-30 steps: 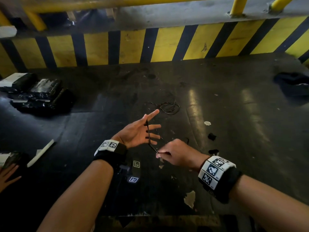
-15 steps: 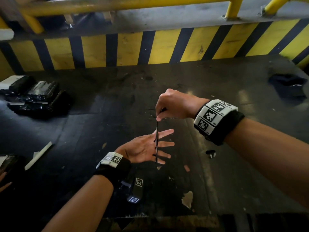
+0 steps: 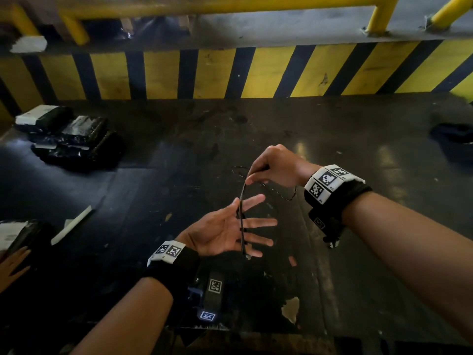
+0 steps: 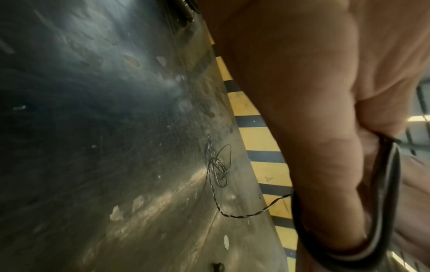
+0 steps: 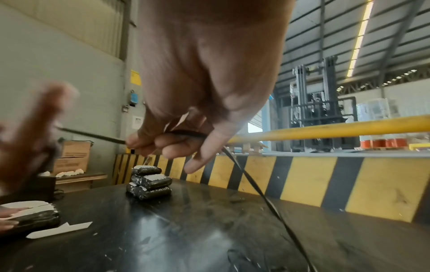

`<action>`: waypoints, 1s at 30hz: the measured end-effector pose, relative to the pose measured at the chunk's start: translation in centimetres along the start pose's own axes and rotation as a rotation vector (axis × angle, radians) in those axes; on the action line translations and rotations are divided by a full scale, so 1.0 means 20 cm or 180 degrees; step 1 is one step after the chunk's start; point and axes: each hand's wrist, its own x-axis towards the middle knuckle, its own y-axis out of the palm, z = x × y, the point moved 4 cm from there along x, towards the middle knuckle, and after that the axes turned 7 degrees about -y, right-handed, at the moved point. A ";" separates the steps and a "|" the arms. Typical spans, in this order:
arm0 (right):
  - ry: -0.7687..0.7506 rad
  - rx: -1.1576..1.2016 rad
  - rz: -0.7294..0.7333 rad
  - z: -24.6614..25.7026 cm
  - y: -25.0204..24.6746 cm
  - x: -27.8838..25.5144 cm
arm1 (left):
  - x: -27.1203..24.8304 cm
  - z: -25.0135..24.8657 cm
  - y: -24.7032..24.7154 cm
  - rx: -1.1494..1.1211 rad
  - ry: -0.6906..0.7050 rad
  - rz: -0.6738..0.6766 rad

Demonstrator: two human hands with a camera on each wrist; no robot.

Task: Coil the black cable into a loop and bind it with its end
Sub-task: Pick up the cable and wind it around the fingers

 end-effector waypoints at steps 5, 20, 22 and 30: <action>0.0520 0.0984 -0.0047 -0.15 0.15 -0.10 | 0.00 -0.08 0.14 0.0029 0.0170 0.0495; 0.0176 0.0411 0.0339 0.06 0.50 -0.37 | 0.15 -0.35 -0.14 0.0341 0.0340 -0.0956; 0.0261 -0.0017 0.0516 0.09 0.43 -0.36 | 0.15 -0.31 -0.18 0.0399 0.0200 -0.1011; 0.0329 -0.1129 0.0633 0.30 0.10 -0.28 | 0.20 -0.23 -0.13 0.0849 -0.0065 -0.0944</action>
